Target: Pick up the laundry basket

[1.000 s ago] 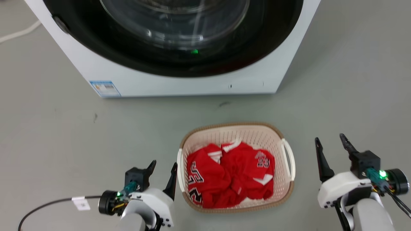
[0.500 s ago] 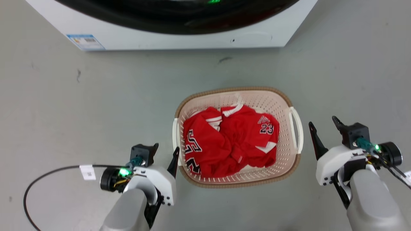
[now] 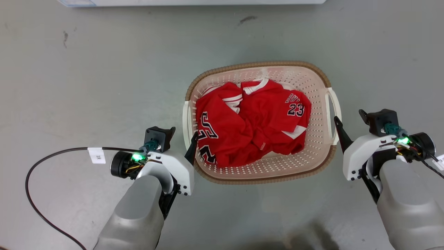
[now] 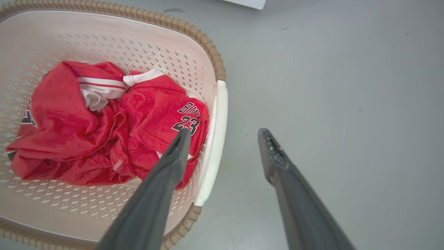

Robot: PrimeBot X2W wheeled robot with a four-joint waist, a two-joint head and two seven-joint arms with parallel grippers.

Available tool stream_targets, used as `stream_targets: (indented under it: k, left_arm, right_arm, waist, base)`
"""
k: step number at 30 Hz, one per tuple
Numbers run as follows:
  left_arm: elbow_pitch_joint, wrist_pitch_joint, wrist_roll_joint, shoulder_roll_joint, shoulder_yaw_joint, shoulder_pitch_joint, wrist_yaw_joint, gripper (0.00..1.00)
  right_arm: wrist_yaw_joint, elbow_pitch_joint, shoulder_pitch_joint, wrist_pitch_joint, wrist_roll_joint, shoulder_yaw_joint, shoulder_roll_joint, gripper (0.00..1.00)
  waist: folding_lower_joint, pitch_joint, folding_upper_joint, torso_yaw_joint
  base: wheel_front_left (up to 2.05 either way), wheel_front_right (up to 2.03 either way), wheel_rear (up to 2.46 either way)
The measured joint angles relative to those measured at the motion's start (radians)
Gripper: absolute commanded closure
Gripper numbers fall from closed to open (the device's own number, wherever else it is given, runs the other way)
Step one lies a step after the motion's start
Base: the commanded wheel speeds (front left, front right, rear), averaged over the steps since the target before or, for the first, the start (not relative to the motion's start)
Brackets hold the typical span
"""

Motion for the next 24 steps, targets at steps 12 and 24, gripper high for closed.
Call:
stream_targets:
  k: [12, 24]
  left_arm:
    - [0.019, 0.0, 0.009, 0.0, -0.01, -0.055, -0.001, 0.0]
    - [0.032, 0.0, 0.022, 0.001, -0.005, -0.093, -0.001, 1.0]
  right_arm:
    - [0.0, 0.145, -0.095, 0.0, 0.022, 0.03, 0.015, 0.0]
    - [0.0, 0.186, -0.142, 0.0, 0.025, 0.046, 0.027, 1.0]
  waist:
    - [-0.0001, 0.09, 0.0, -0.001]
    - [-0.0001, 0.144, 0.0, -0.01]
  base:
    - [0.0, 0.0, 0.0]
    - [0.0, 0.0, 0.0]
